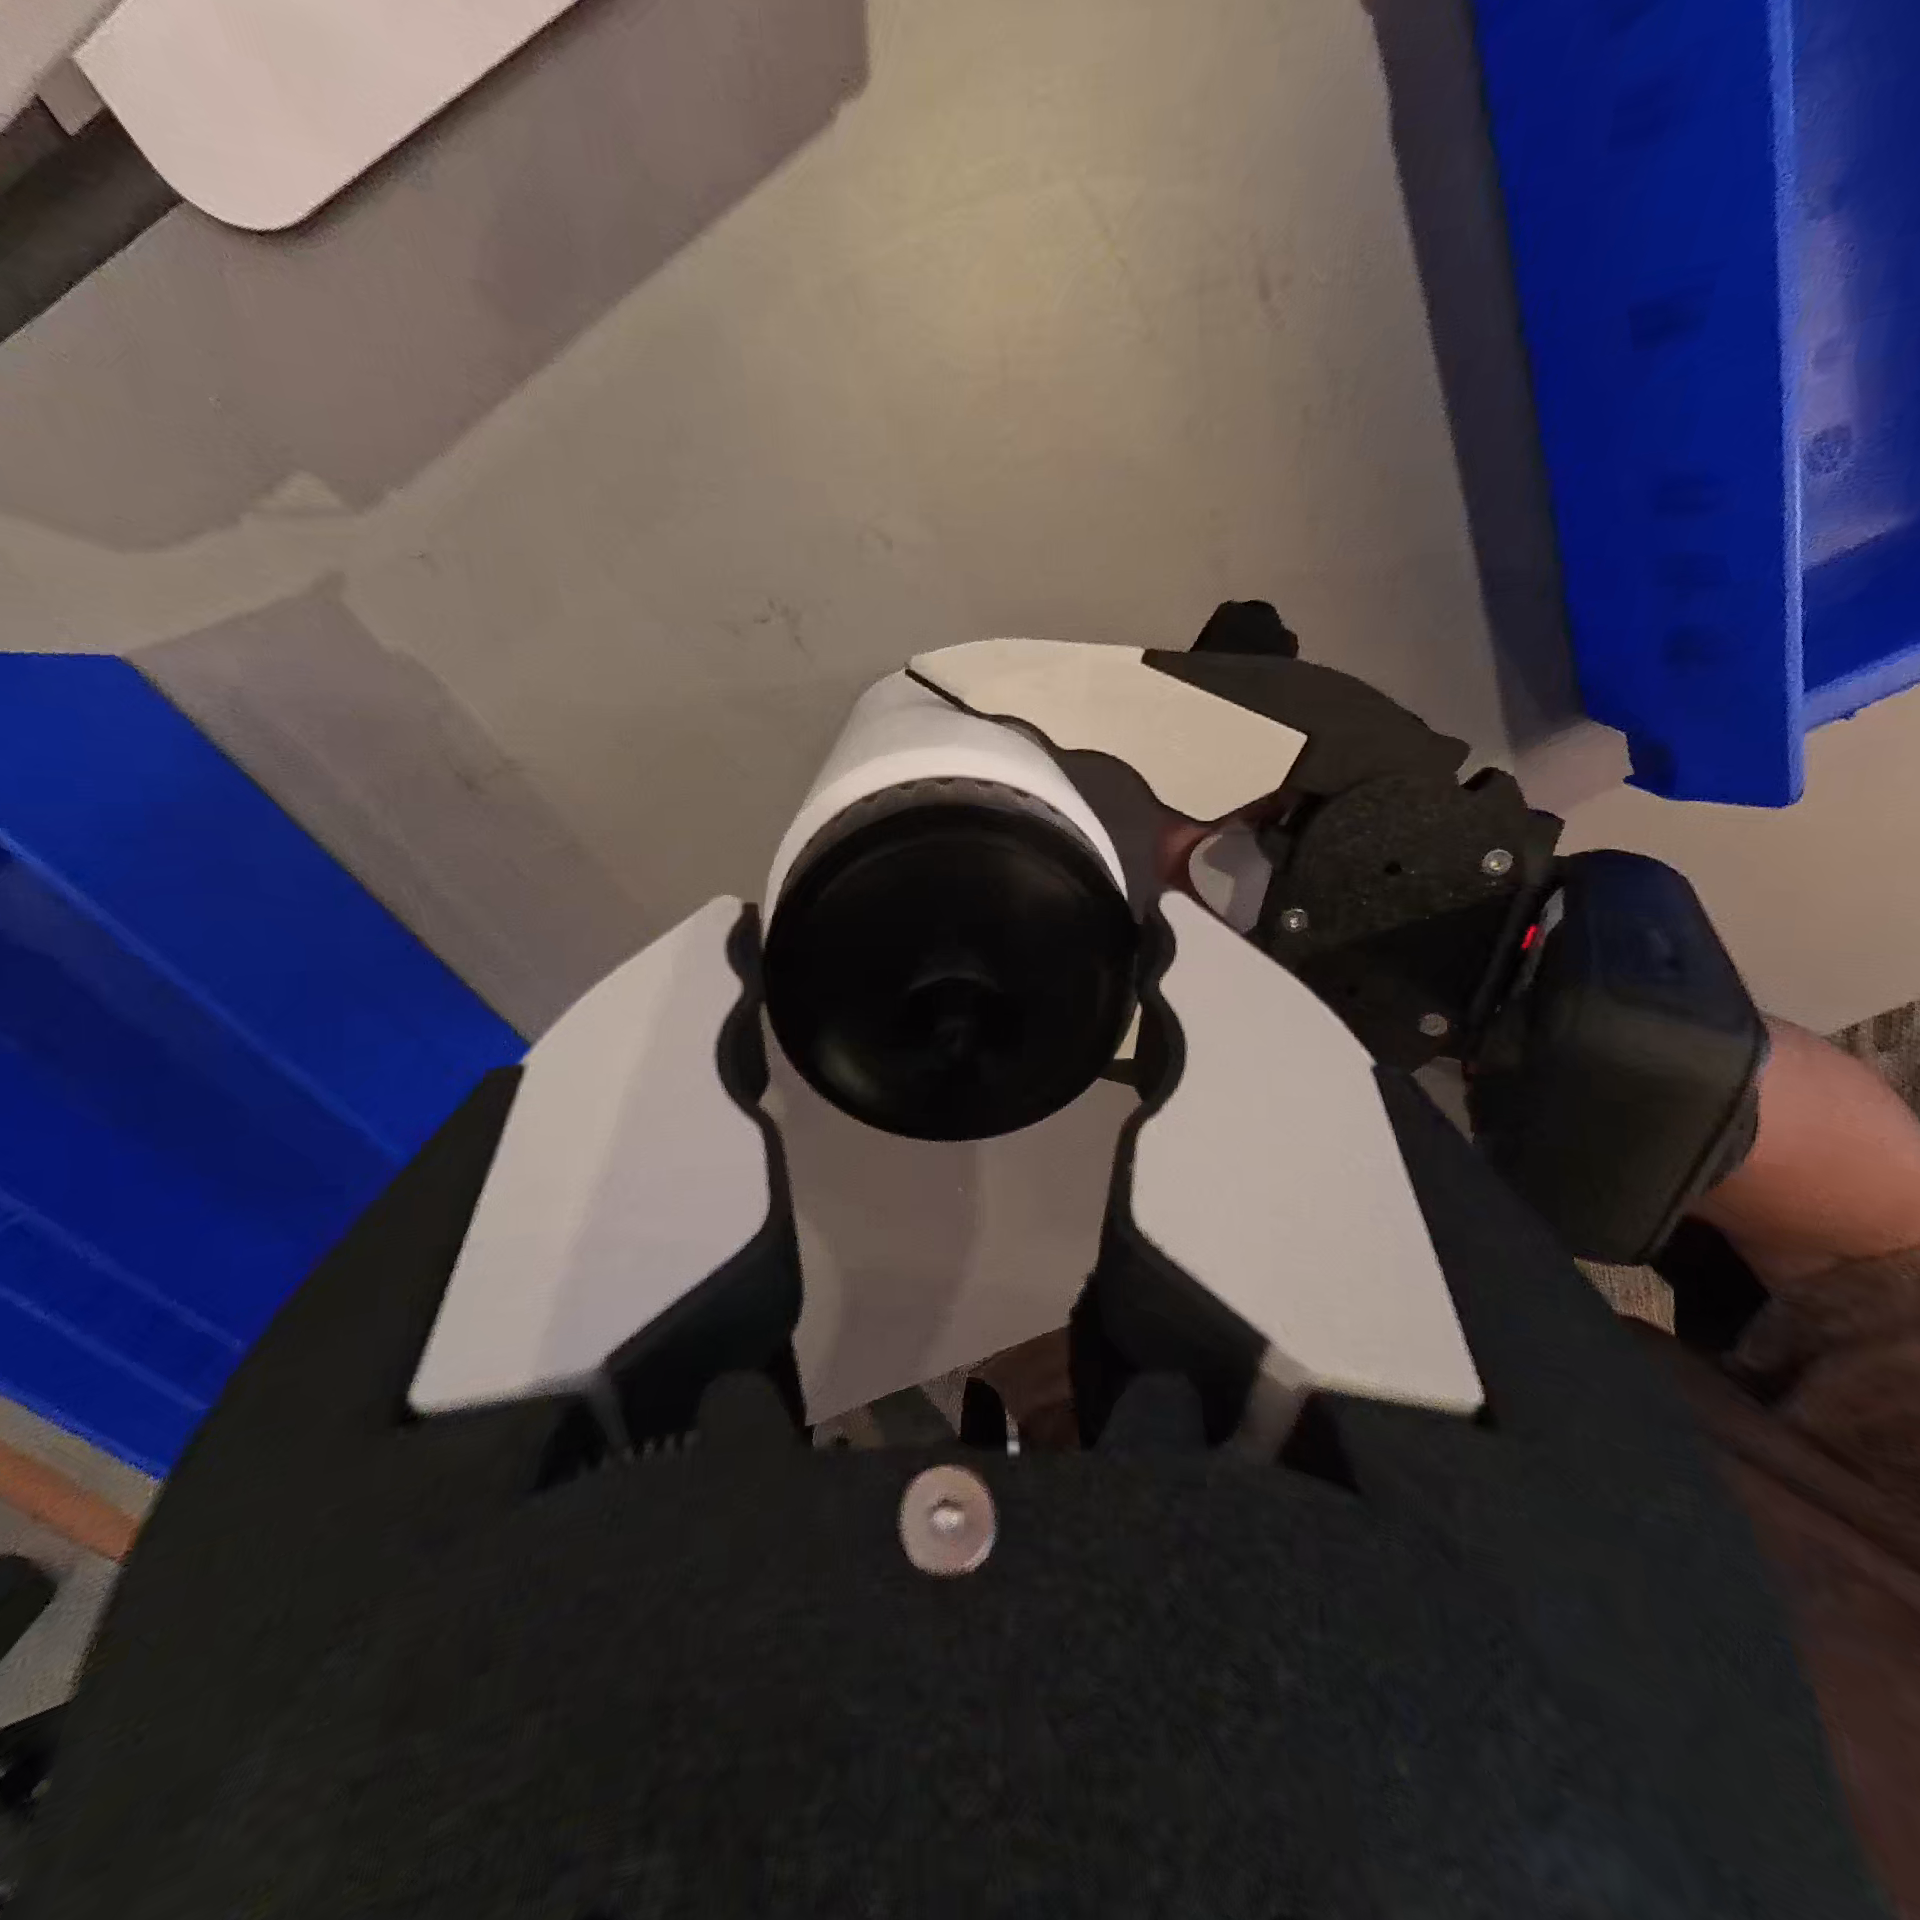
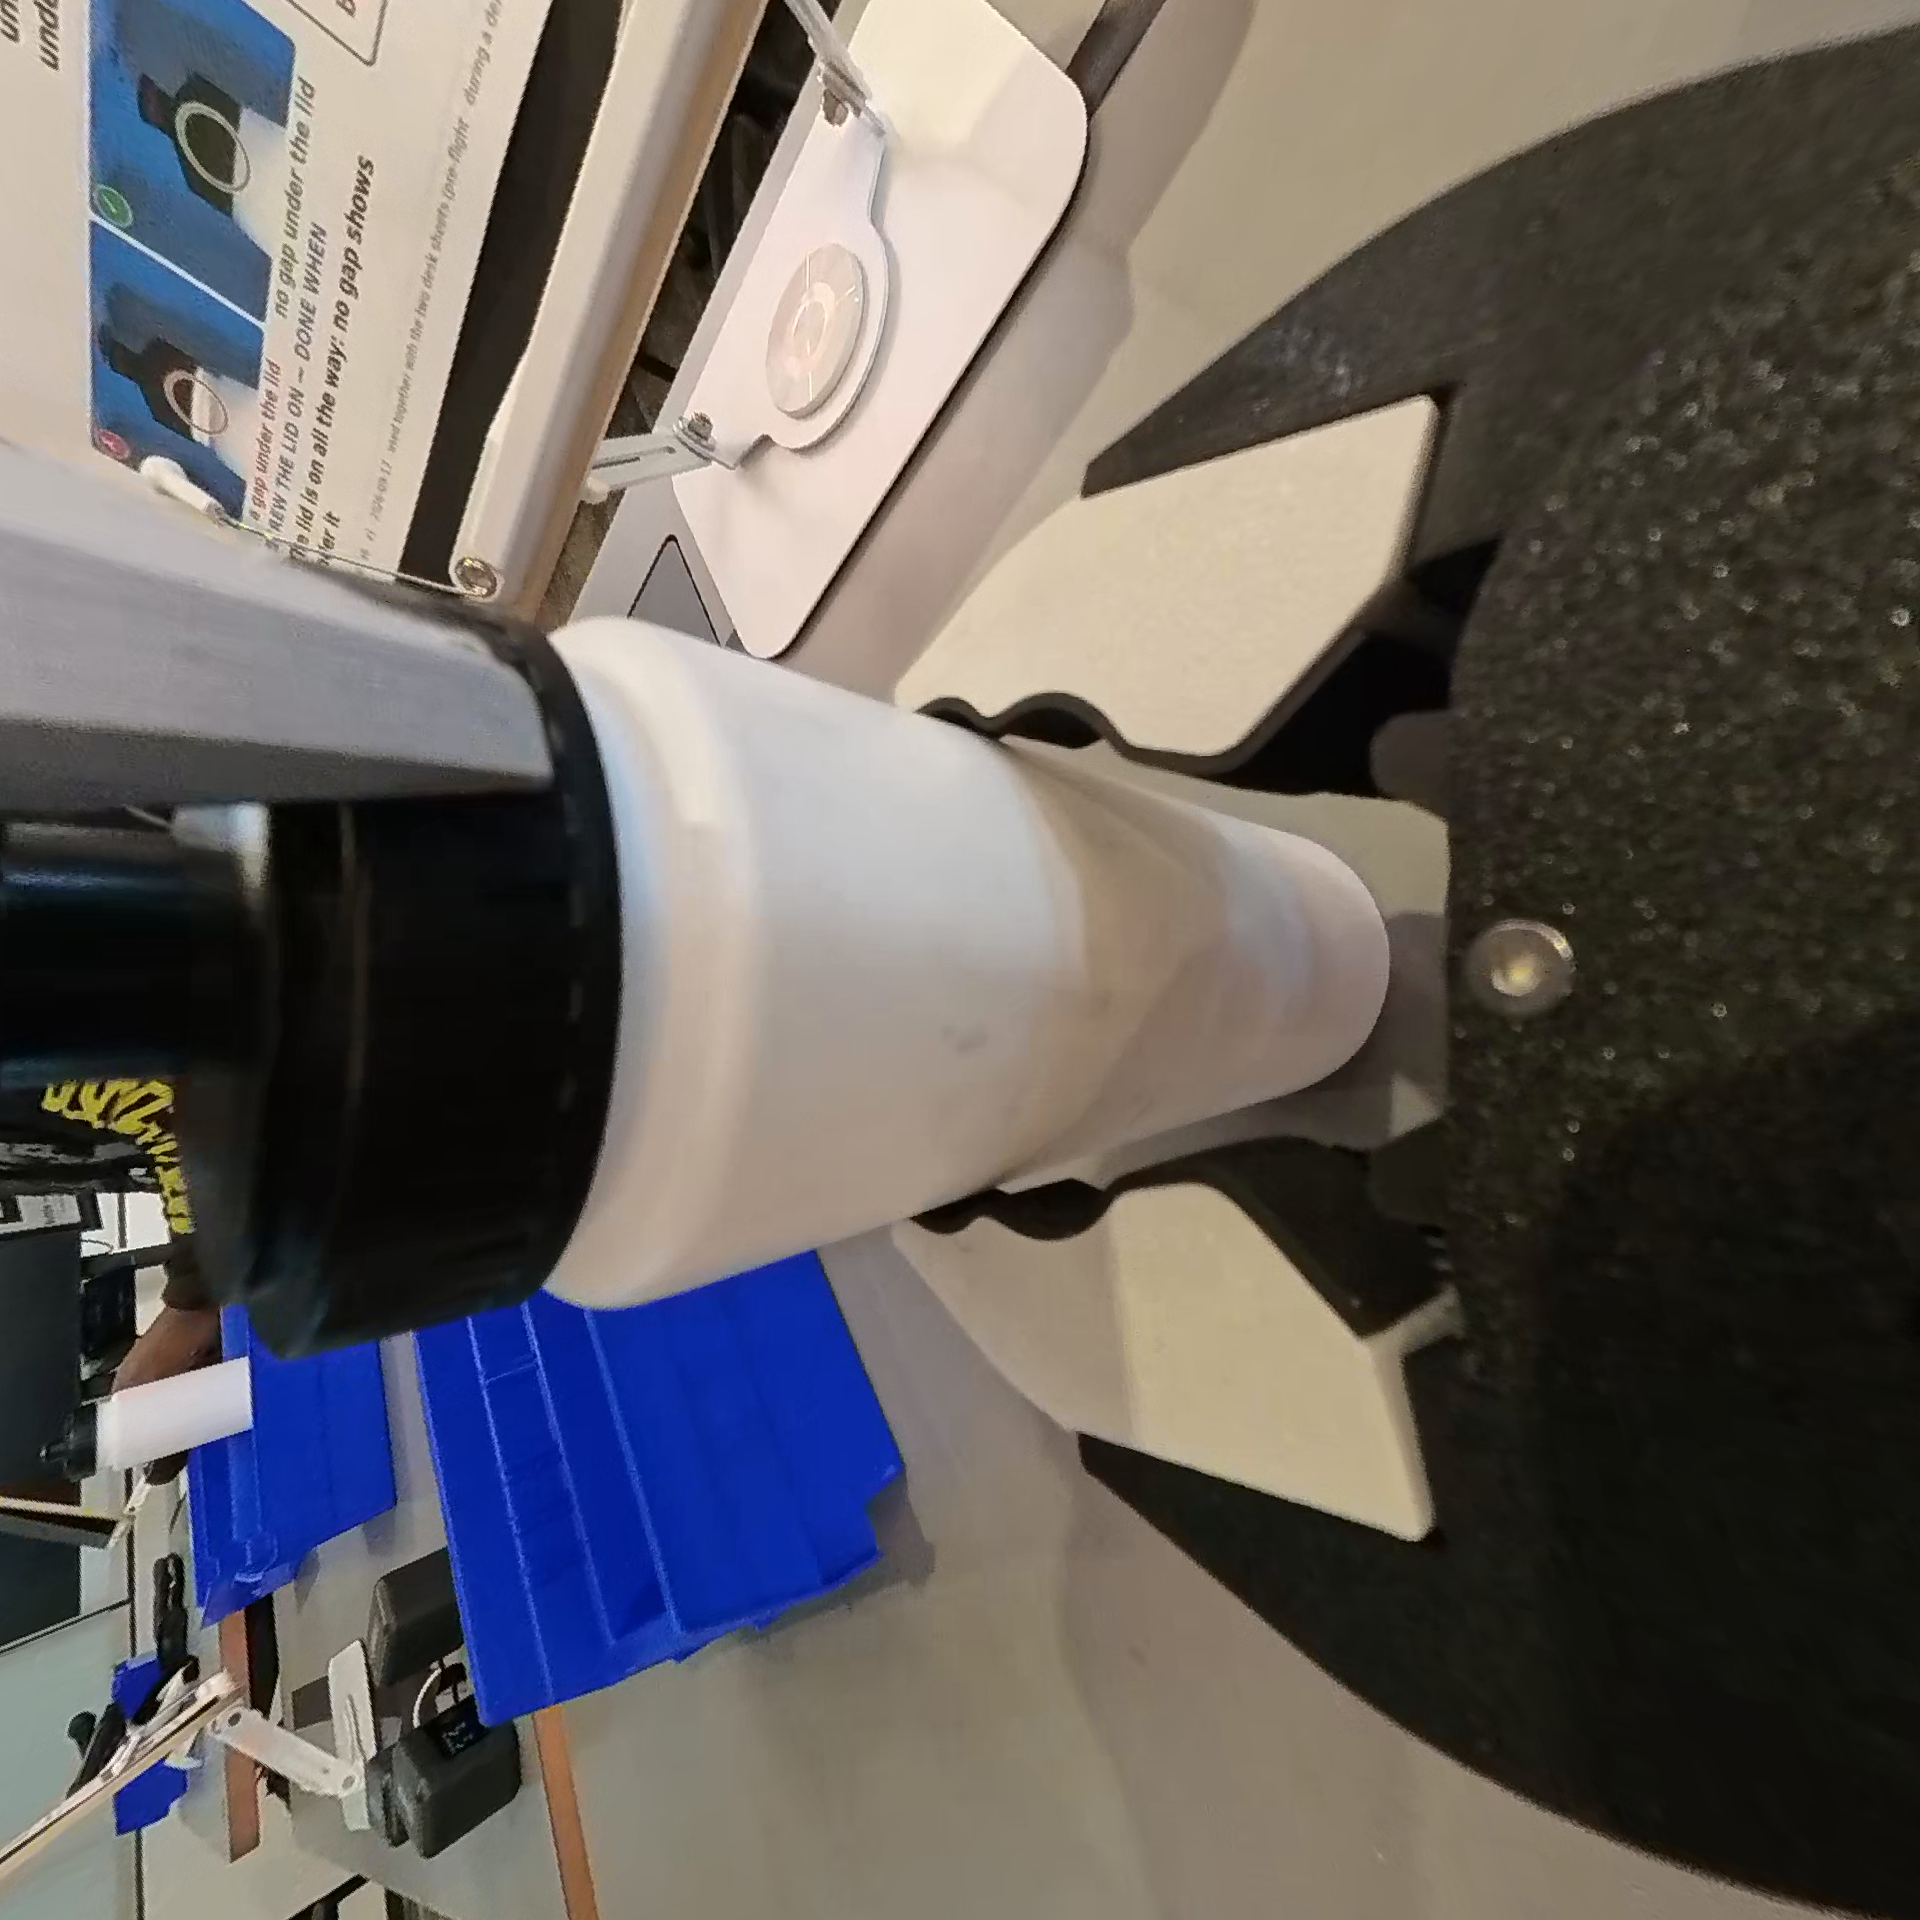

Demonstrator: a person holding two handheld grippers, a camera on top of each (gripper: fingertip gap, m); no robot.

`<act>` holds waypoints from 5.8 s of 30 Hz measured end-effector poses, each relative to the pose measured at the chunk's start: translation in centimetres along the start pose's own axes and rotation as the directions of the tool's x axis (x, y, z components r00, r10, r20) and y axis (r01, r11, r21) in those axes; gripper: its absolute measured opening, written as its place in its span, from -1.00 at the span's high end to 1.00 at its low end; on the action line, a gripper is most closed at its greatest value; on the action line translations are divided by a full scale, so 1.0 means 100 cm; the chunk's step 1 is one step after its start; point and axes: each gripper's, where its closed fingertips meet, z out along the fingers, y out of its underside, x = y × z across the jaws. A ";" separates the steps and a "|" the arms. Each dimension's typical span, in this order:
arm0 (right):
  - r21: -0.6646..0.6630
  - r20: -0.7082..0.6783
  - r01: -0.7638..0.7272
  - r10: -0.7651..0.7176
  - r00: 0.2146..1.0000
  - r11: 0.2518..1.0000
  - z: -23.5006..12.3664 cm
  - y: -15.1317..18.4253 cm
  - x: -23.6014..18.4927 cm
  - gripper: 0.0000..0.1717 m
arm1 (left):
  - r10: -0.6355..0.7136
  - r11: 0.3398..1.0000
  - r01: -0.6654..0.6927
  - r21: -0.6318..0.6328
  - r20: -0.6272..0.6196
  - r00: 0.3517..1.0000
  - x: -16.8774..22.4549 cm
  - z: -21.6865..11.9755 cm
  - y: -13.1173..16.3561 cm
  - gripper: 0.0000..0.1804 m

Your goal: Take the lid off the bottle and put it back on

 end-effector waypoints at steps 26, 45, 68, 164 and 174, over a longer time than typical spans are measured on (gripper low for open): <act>0.017 0.046 0.012 -0.013 0.999 1.000 0.002 -0.001 -0.006 0.03 | 0.968 0.197 -0.925 -0.324 -0.084 0.236 0.003 -0.004 0.015 0.25; 0.003 0.031 0.011 -0.011 0.999 1.000 0.004 -0.001 -0.007 0.03 | -0.113 0.992 0.112 -0.053 -0.007 0.994 -0.005 0.000 0.010 0.02; 0.059 0.105 0.001 -0.007 0.994 0.998 0.004 -0.002 -0.010 0.03 | 0.990 0.125 -0.981 -0.149 -0.039 0.133 -0.003 0.005 0.016 0.21; 0.027 0.073 0.013 -0.015 0.997 1.000 0.008 0.001 -0.015 0.03 | 0.163 0.984 -0.167 -0.064 -0.060 0.985 -0.011 -0.010 0.022 0.32; 0.019 0.064 0.037 -0.038 0.997 0.999 0.011 0.002 -0.019 0.04 | 0.713 0.650 -0.726 -0.225 -0.153 0.685 -0.018 -0.011 0.027 0.32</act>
